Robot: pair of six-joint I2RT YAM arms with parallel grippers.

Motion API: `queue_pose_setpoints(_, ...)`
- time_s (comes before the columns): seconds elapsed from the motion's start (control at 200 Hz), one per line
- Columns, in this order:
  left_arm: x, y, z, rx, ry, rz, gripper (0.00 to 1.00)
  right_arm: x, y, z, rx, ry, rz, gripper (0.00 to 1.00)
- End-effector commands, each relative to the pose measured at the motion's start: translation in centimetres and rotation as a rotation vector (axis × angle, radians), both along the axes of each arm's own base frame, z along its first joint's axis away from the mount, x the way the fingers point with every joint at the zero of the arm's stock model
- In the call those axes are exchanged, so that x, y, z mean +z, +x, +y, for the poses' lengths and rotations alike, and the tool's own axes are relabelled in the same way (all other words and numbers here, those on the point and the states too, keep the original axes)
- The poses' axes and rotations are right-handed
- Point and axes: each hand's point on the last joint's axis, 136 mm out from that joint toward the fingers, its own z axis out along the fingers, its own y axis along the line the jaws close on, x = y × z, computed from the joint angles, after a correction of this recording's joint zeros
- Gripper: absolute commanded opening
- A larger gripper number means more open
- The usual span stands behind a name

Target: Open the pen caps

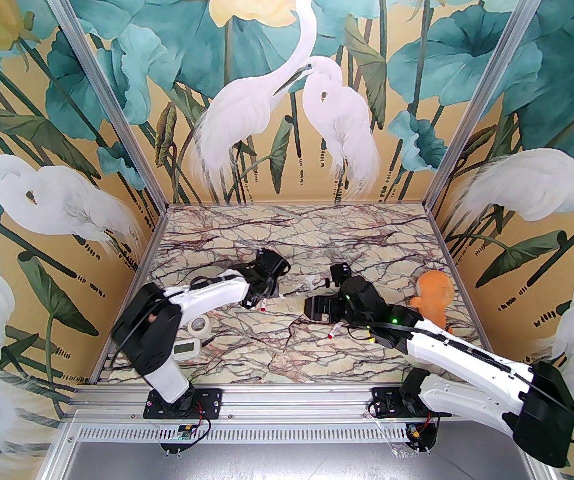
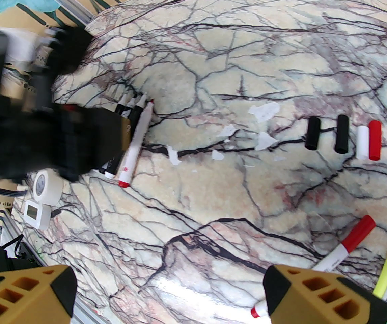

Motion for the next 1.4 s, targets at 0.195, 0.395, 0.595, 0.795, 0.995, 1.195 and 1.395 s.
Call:
queue_pose_setpoints(0.195, 2.8, -5.3, -6.7, -0.277, -0.296, 0.036, 0.38, -0.6, -0.9, -4.9, -0.162, -0.125, 0.048, 0.99)
queue_pose_setpoints(0.395, 4.1, -7.6, -10.5, -0.405, -0.452, 0.038, 0.39, -1.4, -2.1, -8.5, -0.267, -0.173, 0.106, 0.95)
queue_pose_setpoints(0.595, 3.9, -9.1, -15.6, -0.570, -0.514, 0.068, 0.42, -0.2, -3.0, -10.7, -0.327, -0.148, 0.115, 0.95)
queue_pose_setpoints(0.795, 2.2, -10.4, -20.3, -0.737, -0.508, 0.168, 0.43, 1.7, -4.7, -11.5, -0.302, -0.137, 0.134, 0.98)
queue_pose_setpoints(0.995, -0.8, -11.0, -22.6, -0.810, -0.440, 0.277, 0.43, 2.8, -6.3, -11.5, -0.247, -0.122, 0.160, 0.99)
queue_pose_setpoints(1.195, -2.8, -11.4, -23.3, -0.834, -0.352, 0.350, 0.44, 3.1, -6.9, -11.7, -0.226, -0.117, 0.163, 0.99)
queue_pose_setpoints(1.395, -4.5, -11.2, -22.8, -0.809, -0.258, 0.395, 0.44, 3.0, -6.7, -11.3, -0.218, -0.104, 0.158, 0.99)
